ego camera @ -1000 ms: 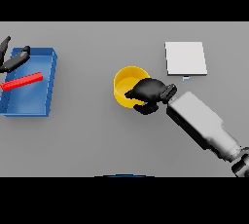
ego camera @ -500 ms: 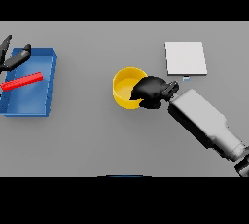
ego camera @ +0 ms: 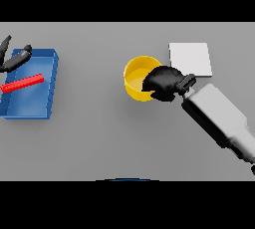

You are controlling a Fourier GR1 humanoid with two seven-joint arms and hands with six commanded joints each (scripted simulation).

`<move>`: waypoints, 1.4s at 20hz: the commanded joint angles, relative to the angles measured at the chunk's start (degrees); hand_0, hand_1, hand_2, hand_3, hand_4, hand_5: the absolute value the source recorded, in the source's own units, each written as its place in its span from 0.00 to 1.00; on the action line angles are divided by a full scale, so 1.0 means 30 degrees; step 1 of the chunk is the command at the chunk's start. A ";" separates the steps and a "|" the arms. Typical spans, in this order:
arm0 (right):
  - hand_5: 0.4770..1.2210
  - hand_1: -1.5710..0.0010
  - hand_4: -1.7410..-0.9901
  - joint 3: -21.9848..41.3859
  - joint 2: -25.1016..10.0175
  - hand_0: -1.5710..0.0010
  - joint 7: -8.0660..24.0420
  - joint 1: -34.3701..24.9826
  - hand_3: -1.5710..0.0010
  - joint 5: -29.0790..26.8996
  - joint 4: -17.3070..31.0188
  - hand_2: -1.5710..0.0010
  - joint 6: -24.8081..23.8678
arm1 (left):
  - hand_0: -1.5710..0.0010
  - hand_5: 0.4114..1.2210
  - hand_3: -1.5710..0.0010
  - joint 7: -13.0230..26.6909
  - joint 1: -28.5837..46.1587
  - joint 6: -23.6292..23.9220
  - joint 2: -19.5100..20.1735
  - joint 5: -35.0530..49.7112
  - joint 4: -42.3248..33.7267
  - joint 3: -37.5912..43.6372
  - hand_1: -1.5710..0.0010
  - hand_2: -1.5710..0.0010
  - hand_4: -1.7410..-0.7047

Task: Pick up the red beaker and tilt it to pour out 1 green nut into yellow bowl. Pick up the yellow bowl and place it on the metallic measuring scale.

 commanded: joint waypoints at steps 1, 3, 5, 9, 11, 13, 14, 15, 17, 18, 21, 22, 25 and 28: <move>1.00 0.01 0.00 -0.0103 -0.0121 0.01 0.0112 -0.0025 0.24 -0.0028 -0.0156 0.08 0.0029 | 1.00 0.36 1.00 -0.0049 -0.0133 -0.0065 0.0066 0.0135 0.0103 0.0156 1.00 1.00 0.92; 1.00 0.00 0.00 -0.0267 -0.0474 0.00 0.0122 -0.0109 0.25 -0.0149 -0.0551 0.05 0.0282 | 1.00 0.36 1.00 -0.0201 0.0080 -0.0088 0.0122 0.0358 -0.0269 0.0274 1.00 1.00 0.91; 1.00 0.00 0.00 -0.0860 -0.0770 0.03 0.0220 -0.0246 0.25 -0.0437 -0.0343 0.03 0.0235 | 1.00 0.36 1.00 -0.0124 -0.0183 -0.0010 0.0058 0.0227 0.0086 0.0256 1.00 1.00 0.91; 1.00 0.00 0.00 -0.1665 -0.1537 0.01 0.0230 -0.0734 0.25 -0.0398 0.0262 0.04 -0.0588 | 1.00 0.38 1.00 0.0820 0.0100 -0.0125 0.0102 0.0720 -0.0787 0.0397 1.00 1.00 0.88; 1.00 0.00 0.00 -0.2097 -0.1787 0.01 -0.0049 -0.1203 0.26 -0.0223 0.1416 0.03 -0.1620 | 1.00 0.40 1.00 0.0937 0.0263 -0.0128 0.0134 0.0790 -0.1032 0.0409 1.00 1.00 0.87; 1.00 0.00 0.00 -0.2412 -0.2064 0.01 -0.0370 -0.1624 0.27 -0.0226 0.2376 0.02 -0.2068 | 1.00 0.40 1.00 0.1139 0.0248 -0.0048 0.0094 0.0801 -0.1189 0.0398 1.00 1.00 0.87; 1.00 0.00 0.00 -0.2602 -0.2208 0.00 -0.0534 -0.1923 0.27 -0.0159 0.3060 0.02 -0.2373 | 1.00 0.40 1.00 0.1193 0.0230 -0.0039 0.0037 0.0810 -0.1191 0.0370 1.00 1.00 0.87; 1.00 0.00 0.00 -0.2699 -0.2162 0.00 -0.0448 -0.2207 0.27 0.0024 0.3934 0.01 -0.2845 | 1.00 0.41 1.00 0.1387 0.0140 0.0064 -0.0071 0.0703 -0.1203 0.0262 1.00 1.00 0.86; 1.00 0.00 0.00 -0.2934 -0.2207 0.00 -0.0641 -0.2257 0.26 0.0120 0.5165 0.01 -0.3610 | 1.00 0.43 1.00 0.1796 0.0182 -0.0026 0.0179 0.0799 -0.1325 0.0415 1.00 1.00 0.86; 1.00 0.00 0.00 -0.3053 -0.2075 0.00 -0.0575 -0.2438 0.27 0.0165 0.5856 0.01 -0.3936 | 1.00 0.43 1.00 0.1847 0.0402 0.0091 0.0131 0.0806 -0.1690 0.0361 1.00 1.00 0.86; 1.00 0.00 0.00 -0.3304 -0.2024 0.00 -0.0862 -0.2673 0.26 0.0259 0.7712 0.02 -0.4610 | 1.00 0.44 1.00 0.2052 0.0675 0.0088 0.0133 0.0912 -0.1690 0.0442 1.00 1.00 0.85; 1.00 0.00 0.00 -0.3468 -0.1970 0.00 -0.0929 -0.2794 0.26 0.0236 0.8337 0.03 -0.4934 | 1.00 0.45 1.00 0.2233 0.0529 0.0105 0.0079 0.0847 -0.1694 0.0356 1.00 1.00 0.85; 1.00 0.00 0.00 -0.3645 -0.1810 0.00 -0.1482 -0.3026 0.21 0.0307 1.0116 0.08 -0.5715 | 1.00 0.47 1.00 0.2242 0.0331 0.0259 -0.0084 0.0650 -0.1634 0.0189 1.00 1.00 0.85; 1.00 0.00 0.00 -0.3699 -0.1523 0.00 -0.1739 -0.3134 0.15 0.0337 1.1265 0.11 -0.6163 | 1.00 0.49 1.00 0.2200 0.0363 0.0283 0.0005 0.0451 -0.1426 0.0146 1.00 1.00 0.85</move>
